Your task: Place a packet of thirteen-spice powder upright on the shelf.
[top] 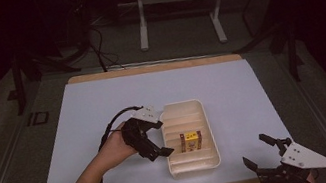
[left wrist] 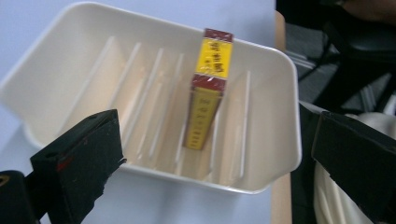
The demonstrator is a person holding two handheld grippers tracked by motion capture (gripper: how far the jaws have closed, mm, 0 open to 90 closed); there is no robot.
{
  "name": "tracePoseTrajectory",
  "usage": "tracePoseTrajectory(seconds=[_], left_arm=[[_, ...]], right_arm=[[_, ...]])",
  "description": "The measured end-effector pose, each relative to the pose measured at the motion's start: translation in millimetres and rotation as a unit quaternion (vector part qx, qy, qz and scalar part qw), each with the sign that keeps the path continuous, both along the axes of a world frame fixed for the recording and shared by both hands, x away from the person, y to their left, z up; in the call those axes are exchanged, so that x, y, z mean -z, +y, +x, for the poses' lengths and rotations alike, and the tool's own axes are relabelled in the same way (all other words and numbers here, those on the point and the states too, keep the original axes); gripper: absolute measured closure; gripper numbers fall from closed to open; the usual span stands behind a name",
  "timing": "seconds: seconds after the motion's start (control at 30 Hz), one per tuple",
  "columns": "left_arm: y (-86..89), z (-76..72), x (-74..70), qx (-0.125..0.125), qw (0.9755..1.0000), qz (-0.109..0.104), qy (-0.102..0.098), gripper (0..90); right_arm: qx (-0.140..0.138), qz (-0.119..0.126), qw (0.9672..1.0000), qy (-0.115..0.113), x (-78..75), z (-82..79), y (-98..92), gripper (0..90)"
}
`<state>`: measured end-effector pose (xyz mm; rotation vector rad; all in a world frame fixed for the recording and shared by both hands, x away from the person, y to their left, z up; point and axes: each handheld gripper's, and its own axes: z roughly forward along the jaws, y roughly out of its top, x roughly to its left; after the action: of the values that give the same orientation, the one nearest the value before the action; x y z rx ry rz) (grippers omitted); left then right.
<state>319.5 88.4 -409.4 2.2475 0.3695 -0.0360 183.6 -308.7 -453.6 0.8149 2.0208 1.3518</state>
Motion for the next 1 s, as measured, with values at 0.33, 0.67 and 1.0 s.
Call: tracePoseTrajectory(seconds=[0.33,0.67,1.0], left_arm=[[35.5,-3.4,2.0,-0.077,0.9948,-0.065,0.015,1.9],[66.2,-25.4,6.7,-0.161,0.9848,-0.063,-0.018,1.9],[79.7,-48.2,21.0,-0.21,0.9752,-0.054,-0.044,1.7]], right_arm=[[0.0,0.0,1.0,0.0,0.0,0.0,0.1,14.8],[0.003,0.0,1.0,-0.001,-0.1,-0.3,0.5,14.8],[0.007,0.001,1.0,-0.003,0.1,-0.2,0.0,14.8]])
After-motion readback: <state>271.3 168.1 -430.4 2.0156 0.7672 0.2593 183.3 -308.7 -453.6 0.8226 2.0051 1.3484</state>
